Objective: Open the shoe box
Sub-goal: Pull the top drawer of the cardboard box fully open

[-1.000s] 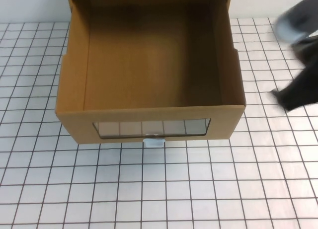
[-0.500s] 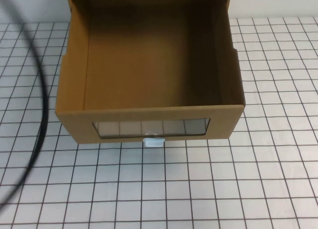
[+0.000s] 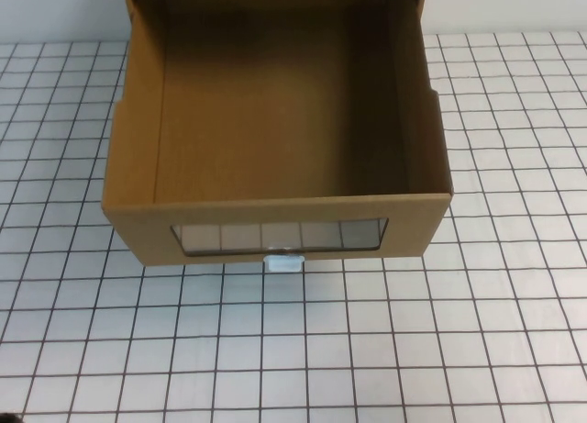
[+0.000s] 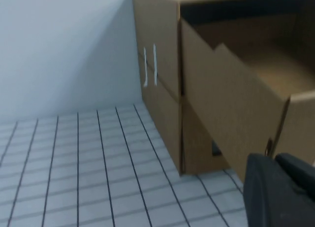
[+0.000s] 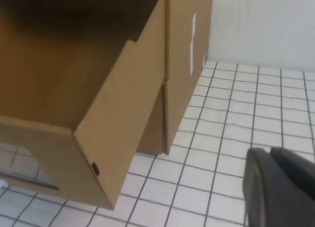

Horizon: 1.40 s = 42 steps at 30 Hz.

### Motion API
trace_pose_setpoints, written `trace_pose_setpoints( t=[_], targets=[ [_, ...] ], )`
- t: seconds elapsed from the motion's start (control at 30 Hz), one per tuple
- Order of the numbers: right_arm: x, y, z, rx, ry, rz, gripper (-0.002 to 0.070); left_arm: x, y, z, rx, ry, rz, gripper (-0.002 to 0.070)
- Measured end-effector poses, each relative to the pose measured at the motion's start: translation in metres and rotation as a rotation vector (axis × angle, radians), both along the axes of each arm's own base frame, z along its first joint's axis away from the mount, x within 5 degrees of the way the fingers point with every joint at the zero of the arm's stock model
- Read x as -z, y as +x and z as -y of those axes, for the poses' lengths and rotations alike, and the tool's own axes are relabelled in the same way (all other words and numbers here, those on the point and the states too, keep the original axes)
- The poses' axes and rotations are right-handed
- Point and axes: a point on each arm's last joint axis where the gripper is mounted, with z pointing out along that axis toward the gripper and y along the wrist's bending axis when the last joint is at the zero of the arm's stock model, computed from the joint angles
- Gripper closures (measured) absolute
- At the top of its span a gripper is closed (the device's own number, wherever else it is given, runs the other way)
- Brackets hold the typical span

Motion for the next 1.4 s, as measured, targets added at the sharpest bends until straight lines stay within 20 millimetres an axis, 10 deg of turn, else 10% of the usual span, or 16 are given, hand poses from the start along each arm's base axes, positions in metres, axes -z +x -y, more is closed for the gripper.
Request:
trace_pose_setpoints(
  t=[0.3, 1.4],
  targets=[
    [0.006, -0.001, -0.002, -0.019, 0.037, 0.005, 0.0689, 0.071, 0.001, -0.003, -0.043, -0.020, -0.111, 0.0677],
    [0.010, -0.005, 0.011, 0.071, 0.013, -0.033, 0.0689, 0.090, -0.005, 0.003, 0.034, 0.012, -0.296, 0.0677]
  ],
)
